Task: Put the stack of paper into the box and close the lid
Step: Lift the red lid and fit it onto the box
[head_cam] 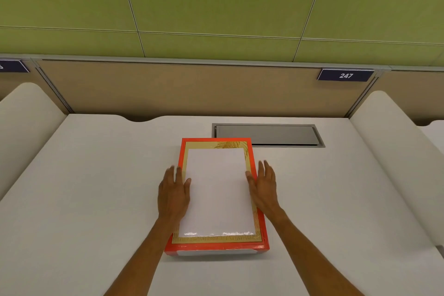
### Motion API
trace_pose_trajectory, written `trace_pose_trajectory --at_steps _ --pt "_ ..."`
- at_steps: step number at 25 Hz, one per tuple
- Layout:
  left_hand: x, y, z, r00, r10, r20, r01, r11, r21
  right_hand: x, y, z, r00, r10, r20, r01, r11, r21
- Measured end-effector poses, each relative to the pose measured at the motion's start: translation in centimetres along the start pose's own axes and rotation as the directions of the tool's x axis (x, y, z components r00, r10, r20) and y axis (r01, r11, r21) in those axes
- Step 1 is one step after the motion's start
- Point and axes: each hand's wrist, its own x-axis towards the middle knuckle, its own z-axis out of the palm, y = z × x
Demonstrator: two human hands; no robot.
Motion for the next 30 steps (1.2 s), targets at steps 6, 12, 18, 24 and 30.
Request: trace_pose_trajectory --at_steps 6,12,18,24,30 --pt "1.7 1.6 1.8 0.970 0.213 0.121 -0.221 0.974 0.058 0.3 -1.7 2.5 0.966 -0.256 0.029 0.253 0.920 -0.300" --pt "1.9 1.5 3.5 0.964 0.202 0.173 -0.211 0.977 0.036 0.5 -0.2 4.2 0.974 -0.212 0.085 0.228 0.918 -0.324" --pt "1.5 1.4 4.2 0.967 0.182 0.177 -0.202 0.974 0.101 0.3 0.6 5.1 0.978 -0.204 0.045 0.207 0.915 -0.345" --pt "1.5 1.3 4.4 0.965 0.163 0.207 -0.192 0.973 0.129 0.1 0.3 5.0 0.980 -0.195 0.047 0.199 0.910 -0.363" --pt "1.6 1.7 3.8 0.961 0.163 0.224 -0.190 0.976 0.104 0.0 0.0 4.3 0.979 -0.171 0.113 0.200 0.915 -0.349"
